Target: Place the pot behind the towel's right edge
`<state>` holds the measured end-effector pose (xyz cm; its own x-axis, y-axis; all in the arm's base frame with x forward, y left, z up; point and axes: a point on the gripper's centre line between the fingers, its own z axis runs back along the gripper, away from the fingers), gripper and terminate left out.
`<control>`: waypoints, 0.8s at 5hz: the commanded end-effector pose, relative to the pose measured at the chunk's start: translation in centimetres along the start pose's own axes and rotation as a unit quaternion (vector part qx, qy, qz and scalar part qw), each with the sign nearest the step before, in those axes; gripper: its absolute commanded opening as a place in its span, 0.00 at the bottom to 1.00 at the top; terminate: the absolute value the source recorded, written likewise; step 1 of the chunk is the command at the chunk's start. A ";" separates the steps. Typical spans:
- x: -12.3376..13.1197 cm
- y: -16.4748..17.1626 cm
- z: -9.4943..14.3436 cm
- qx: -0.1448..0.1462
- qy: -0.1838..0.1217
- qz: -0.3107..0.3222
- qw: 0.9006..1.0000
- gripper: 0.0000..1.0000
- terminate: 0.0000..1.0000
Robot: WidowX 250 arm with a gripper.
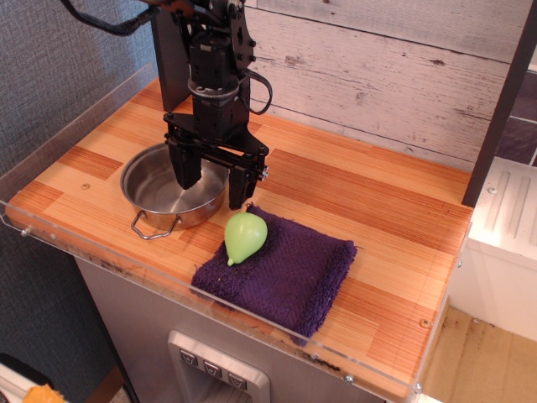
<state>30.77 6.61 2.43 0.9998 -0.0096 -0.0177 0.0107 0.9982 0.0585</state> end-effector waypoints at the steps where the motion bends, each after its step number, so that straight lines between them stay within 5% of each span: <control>1: 1.2 0.5 0.6 0.004 -0.012 -0.002 1.000 0.00 0.00; 4: 0.5 -0.3 1.2 -0.010 -0.014 -0.007 1.000 0.00 0.00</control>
<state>30.80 6.16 2.09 0.9992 -0.0205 -0.0337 0.0215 0.9993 0.0295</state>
